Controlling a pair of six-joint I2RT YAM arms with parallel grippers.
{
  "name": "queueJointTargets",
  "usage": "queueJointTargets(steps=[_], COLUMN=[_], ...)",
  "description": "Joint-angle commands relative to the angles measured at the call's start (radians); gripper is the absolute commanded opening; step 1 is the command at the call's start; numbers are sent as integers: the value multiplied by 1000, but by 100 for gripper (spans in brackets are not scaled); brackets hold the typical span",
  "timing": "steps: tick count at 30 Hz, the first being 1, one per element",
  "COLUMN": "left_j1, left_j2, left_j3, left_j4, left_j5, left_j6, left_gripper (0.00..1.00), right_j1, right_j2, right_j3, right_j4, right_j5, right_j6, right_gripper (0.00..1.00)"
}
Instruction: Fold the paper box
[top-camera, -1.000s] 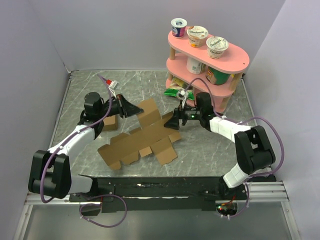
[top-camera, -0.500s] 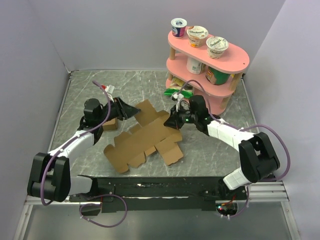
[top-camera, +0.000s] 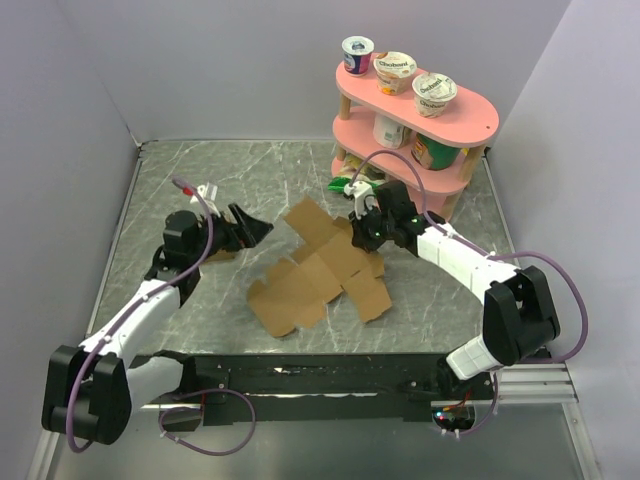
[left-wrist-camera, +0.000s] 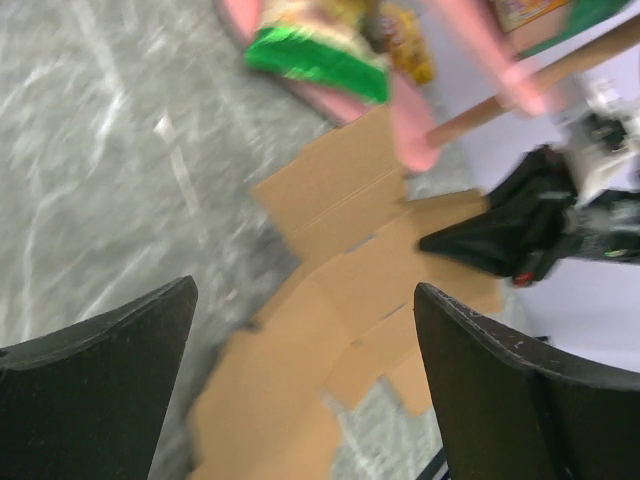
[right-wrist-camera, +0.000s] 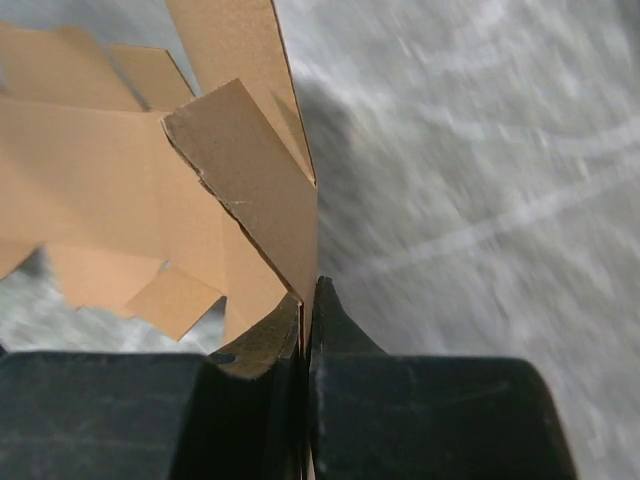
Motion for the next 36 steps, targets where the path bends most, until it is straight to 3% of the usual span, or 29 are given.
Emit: queueJointTargets(steps=[1,9,13,17,22,31,36], left_j1=[-43,-101,-150,-181,-231,-363,-408], left_j2=[9,76,125,214,213,231,211], left_j3=[-105,-103,-152,-152,-186,-226,-266], left_j4=[-69,-85,33,43,92,243,282], left_j5=[-98,-101,-43,-25,-26,-38,-68], left_j6=[17,79,53,31,-16,-133,-162], left_gripper=[96,98,94,81,59,52,53], right_j1=[13,59,89,134,192,361,428], right_j2=[-7,16,22,77,131,148,150], right_j3=[86,169,197,256,298,260,214], right_j4=[-131,-205,-214,-240,-251,-181,-158], right_j5=[182,326,372,458,564,815,851], right_j6=[-73,-99,-120,-133,-107,-4,47], right_gripper=[3,3,3,3,3,3,4])
